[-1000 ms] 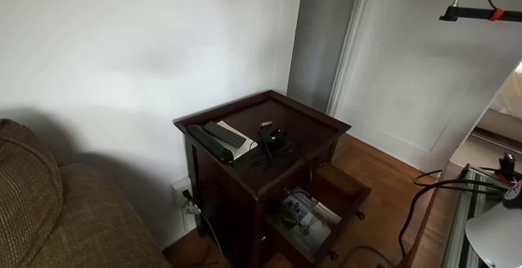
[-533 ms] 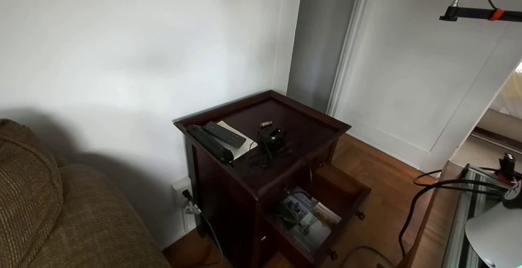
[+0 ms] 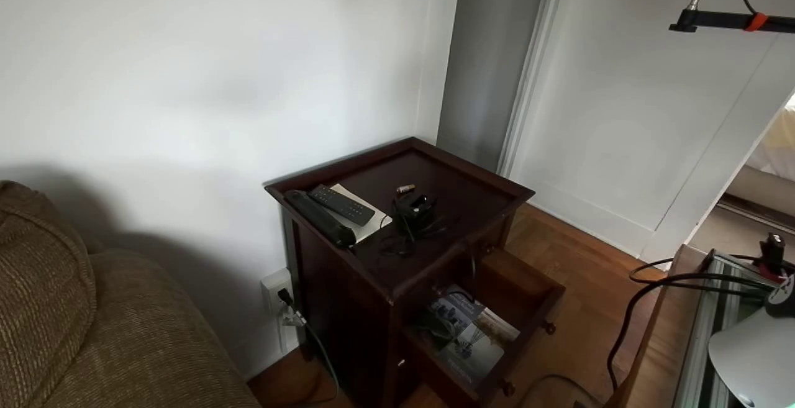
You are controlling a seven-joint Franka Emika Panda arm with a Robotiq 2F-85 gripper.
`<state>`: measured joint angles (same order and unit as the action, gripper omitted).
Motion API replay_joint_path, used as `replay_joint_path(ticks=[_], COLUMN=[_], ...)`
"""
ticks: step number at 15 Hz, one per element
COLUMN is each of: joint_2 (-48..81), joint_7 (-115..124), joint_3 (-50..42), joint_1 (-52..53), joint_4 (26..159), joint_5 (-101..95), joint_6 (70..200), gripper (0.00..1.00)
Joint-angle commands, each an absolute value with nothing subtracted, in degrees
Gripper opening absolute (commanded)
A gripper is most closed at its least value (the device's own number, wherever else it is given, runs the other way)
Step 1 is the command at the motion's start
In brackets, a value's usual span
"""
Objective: Put the battery in the alarm clock.
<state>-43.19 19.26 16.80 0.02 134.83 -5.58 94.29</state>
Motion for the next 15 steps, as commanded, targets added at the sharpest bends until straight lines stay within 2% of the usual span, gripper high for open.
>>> replay_joint_path(ticks=[1, 4, 9, 15], joint_2=[-39.57, -36.54, -23.41, -7.17], joint_7=[23.46, 27.22, 35.84, 47.56], joint_3=[13.39, 9.72, 6.99, 5.56], joint_1=[-2.37, -5.30, -9.09, -8.76], joint_4=[135.05, 136.46, 136.67, 136.22], joint_5=[-5.96, -4.48, -1.88, -1.99], joint_6=[97.66, 106.12, 121.54, 136.46], gripper=[1.00, 1.00, 1.00, 1.00])
